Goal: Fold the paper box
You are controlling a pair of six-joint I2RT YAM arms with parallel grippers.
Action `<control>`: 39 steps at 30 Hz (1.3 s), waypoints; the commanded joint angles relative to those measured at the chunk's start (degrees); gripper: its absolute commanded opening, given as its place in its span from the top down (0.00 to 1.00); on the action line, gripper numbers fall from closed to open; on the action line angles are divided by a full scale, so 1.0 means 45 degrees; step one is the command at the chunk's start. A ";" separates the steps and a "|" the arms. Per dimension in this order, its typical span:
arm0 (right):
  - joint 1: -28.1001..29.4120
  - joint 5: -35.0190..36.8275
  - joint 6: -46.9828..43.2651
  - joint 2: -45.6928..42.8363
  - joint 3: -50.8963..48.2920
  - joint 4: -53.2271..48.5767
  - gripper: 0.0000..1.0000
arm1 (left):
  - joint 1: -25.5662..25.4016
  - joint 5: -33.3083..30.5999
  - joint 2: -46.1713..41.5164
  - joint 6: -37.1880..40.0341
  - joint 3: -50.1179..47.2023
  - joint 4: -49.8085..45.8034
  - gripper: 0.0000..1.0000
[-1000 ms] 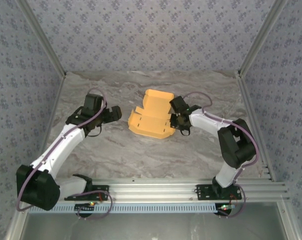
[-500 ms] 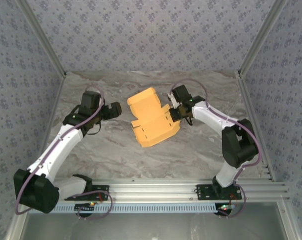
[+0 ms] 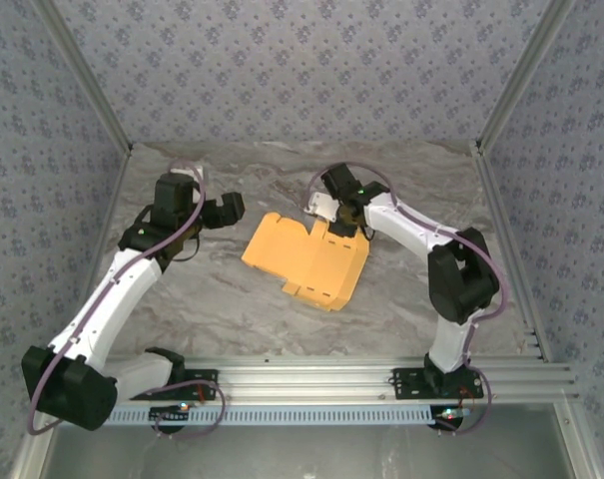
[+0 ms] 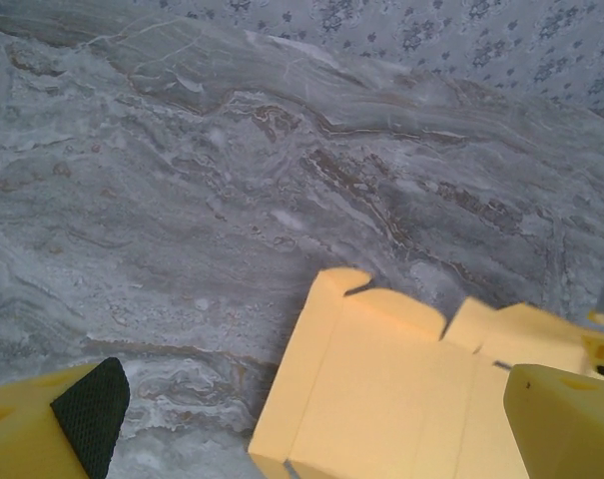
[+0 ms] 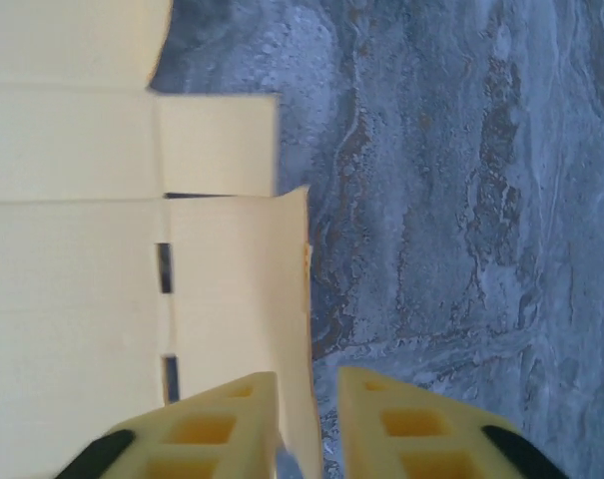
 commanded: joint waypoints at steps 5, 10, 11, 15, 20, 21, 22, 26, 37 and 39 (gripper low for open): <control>-0.1001 -0.1326 0.4084 -0.0620 0.1135 -0.0680 0.06 | 0.0033 0.0959 0.0789 -0.1085 -0.0484 0.0125 0.01; -0.1773 -0.2344 1.1287 -0.3002 -0.1505 0.0831 0.13 | 0.0014 0.1355 0.1225 -0.1038 -0.0401 -0.0059 0.01; -0.2068 -0.3086 1.2551 -0.3642 -0.2562 0.1507 0.12 | 0.0009 0.1372 0.1255 -0.0998 -0.0435 -0.0038 0.01; -0.2633 -0.5029 1.7418 -0.5674 -0.6764 0.4008 0.15 | -0.0006 0.1427 0.1461 -0.0969 -0.0591 0.0042 0.01; -0.2015 -0.5503 1.9933 -0.6622 -1.0367 0.7207 0.17 | -0.0045 0.1855 0.1928 -0.1283 -0.0864 0.0241 0.01; -0.1864 -0.5728 2.0333 -0.6538 -1.0895 0.7922 0.18 | -0.0064 0.1965 0.2055 -0.1304 -0.0889 0.0248 0.01; -0.1759 -0.5842 2.0766 -0.6418 -1.1280 0.8459 0.18 | -0.0083 0.1986 0.2131 -0.1325 -0.0895 0.0238 0.01; -0.1748 -0.6312 2.1716 -0.5770 -1.2500 1.0955 0.30 | -0.0123 0.2013 0.2271 -0.1446 -0.0860 0.0444 0.01; -0.2126 -0.6490 1.7099 -0.5782 -0.9914 0.7755 0.98 | -0.0152 0.1985 0.2085 -0.0943 0.0193 0.0147 0.01; -0.2132 -0.6455 1.4603 -0.5990 -0.8930 0.6583 1.00 | -0.0157 0.2253 0.1829 -0.0329 0.0433 0.0140 0.01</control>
